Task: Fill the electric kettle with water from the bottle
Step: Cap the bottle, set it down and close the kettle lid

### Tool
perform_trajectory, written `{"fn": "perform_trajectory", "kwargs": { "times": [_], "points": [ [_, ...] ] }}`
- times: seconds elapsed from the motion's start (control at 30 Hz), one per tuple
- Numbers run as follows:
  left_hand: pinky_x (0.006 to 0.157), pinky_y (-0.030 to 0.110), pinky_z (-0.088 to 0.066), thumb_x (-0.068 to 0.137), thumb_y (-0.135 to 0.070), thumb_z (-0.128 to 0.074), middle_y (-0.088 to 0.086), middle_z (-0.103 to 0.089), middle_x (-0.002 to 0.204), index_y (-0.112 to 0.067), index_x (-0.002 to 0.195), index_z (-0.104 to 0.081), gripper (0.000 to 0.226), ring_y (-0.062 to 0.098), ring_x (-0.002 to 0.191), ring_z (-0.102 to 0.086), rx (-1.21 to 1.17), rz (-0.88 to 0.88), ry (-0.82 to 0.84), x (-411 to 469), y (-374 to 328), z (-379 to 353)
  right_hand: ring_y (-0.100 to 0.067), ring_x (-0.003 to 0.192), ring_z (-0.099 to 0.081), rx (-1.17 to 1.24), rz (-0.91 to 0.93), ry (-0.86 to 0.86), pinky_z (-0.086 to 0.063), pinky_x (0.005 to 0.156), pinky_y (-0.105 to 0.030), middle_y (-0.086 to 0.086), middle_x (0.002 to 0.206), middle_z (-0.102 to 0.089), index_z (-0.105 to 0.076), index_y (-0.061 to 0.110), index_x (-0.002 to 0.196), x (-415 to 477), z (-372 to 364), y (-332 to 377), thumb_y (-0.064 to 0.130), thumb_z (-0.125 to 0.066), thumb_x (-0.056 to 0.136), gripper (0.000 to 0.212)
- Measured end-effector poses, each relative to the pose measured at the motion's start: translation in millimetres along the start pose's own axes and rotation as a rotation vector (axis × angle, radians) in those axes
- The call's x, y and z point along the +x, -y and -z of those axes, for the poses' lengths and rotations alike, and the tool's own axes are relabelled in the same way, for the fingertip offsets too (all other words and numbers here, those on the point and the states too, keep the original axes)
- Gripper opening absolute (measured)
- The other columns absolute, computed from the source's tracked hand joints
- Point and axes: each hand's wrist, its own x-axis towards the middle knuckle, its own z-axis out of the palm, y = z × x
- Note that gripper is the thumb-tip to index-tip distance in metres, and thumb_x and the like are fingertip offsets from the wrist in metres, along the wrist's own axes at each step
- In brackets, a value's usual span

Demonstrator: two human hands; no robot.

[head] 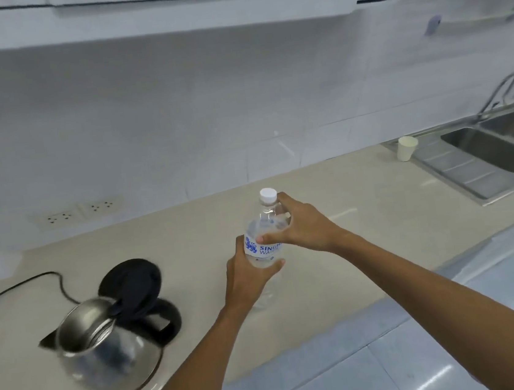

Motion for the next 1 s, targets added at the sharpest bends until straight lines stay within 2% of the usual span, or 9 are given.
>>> {"fn": "perform_trajectory", "kwargs": {
  "times": [0.13, 0.2, 0.27, 0.37, 0.5, 0.6, 0.73, 0.8, 1.0],
  "points": [
    [0.069, 0.005, -0.050, 0.068, -0.033, -0.102, -0.022, -0.072, 0.098, -0.035, 0.112, -0.052, 0.067, -0.015, 0.086, -0.067, 0.023, 0.013, -0.006, 69, -8, -39, -0.010, 0.112, -0.065, 0.025, -0.010, -0.021, -0.055, 0.091, -0.028, 0.011, 0.129, -0.063, -0.048, 0.035, 0.134, 59, 33, -35, 0.054, -0.089, 0.067, 0.081],
    [0.070, 0.004, -0.049, 0.067, -0.032, -0.102, -0.021, -0.071, 0.100, -0.032, 0.115, -0.053, 0.069, -0.012, 0.089, -0.067, 0.025, 0.036, -0.031, 100, -9, -55, -0.012, 0.114, -0.063, 0.036, -0.010, -0.025, -0.053, 0.089, -0.023, 0.009, 0.130, -0.062, -0.048, 0.032, 0.139, 87, 45, -48, 0.050, -0.090, 0.068, 0.085],
    [0.072, 0.002, -0.048, 0.068, -0.032, -0.101, -0.018, -0.072, 0.102, -0.031, 0.117, -0.054, 0.069, -0.008, 0.093, -0.067, 0.025, 0.056, -0.066, 126, -8, -69, -0.011, 0.113, -0.061, 0.036, -0.007, -0.023, -0.047, 0.082, -0.015, 0.009, 0.129, -0.061, -0.048, 0.027, 0.142, 113, 53, -58, 0.046, -0.091, 0.068, 0.087],
    [0.071, -0.002, -0.044, 0.070, -0.033, -0.099, -0.020, -0.070, 0.099, -0.035, 0.117, -0.051, 0.068, -0.013, 0.088, -0.064, 0.043, 0.091, -0.100, 158, -4, -84, -0.008, 0.105, -0.059, 0.042, 0.000, -0.026, -0.042, 0.073, -0.007, 0.012, 0.118, -0.059, -0.050, 0.024, 0.140, 145, 59, -72, 0.039, -0.091, 0.070, 0.082],
    [0.069, -0.001, -0.044, 0.070, -0.034, -0.100, -0.020, -0.068, 0.099, -0.034, 0.119, -0.049, 0.070, -0.014, 0.086, -0.060, 0.070, 0.124, -0.133, 191, 0, -96, -0.011, 0.103, -0.061, 0.068, -0.010, -0.038, -0.046, 0.077, -0.012, 0.008, 0.115, -0.062, -0.052, 0.023, 0.137, 176, 61, -91, 0.036, -0.091, 0.070, 0.078],
    [0.067, -0.002, -0.043, 0.071, -0.029, -0.099, -0.022, -0.065, 0.096, -0.032, 0.118, -0.048, 0.070, -0.013, 0.084, -0.060, 0.082, 0.139, -0.153, 209, 3, -102, -0.013, 0.105, -0.065, 0.103, -0.014, -0.070, -0.054, 0.087, -0.024, 0.003, 0.122, -0.067, -0.055, 0.023, 0.132, 194, 61, -102, 0.038, -0.091, 0.070, 0.073],
    [0.067, 0.001, -0.045, 0.071, -0.031, -0.099, -0.023, -0.065, 0.097, -0.033, 0.120, -0.046, 0.072, -0.012, 0.084, -0.061, 0.092, 0.141, -0.164, 226, 4, -107, -0.014, 0.116, -0.064, 0.132, -0.017, -0.099, -0.054, 0.100, -0.038, 0.008, 0.130, -0.064, -0.051, 0.026, 0.140, 210, 59, -110, 0.047, -0.090, 0.066, 0.087],
    [0.068, 0.000, -0.045, 0.071, -0.028, -0.100, -0.021, -0.066, 0.097, -0.031, 0.119, -0.047, 0.072, -0.009, 0.085, -0.063, 0.084, 0.144, -0.153, 230, 6, -108, -0.012, 0.118, -0.062, 0.157, -0.018, -0.109, -0.053, 0.102, -0.038, 0.011, 0.131, -0.063, -0.049, 0.030, 0.141, 211, 57, -116, 0.051, -0.089, 0.064, 0.089],
    [0.069, 0.007, -0.050, 0.068, -0.027, -0.100, -0.010, -0.071, 0.111, -0.025, 0.128, -0.051, 0.077, 0.009, 0.098, -0.070, 0.111, 0.156, -0.068, 231, 11, -104, -0.005, 0.114, -0.061, 0.153, 0.004, -0.093, -0.052, 0.092, -0.022, 0.017, 0.125, -0.062, -0.044, 0.033, 0.141, 203, 56, -123, 0.045, -0.091, 0.069, 0.087]
  ]
}}
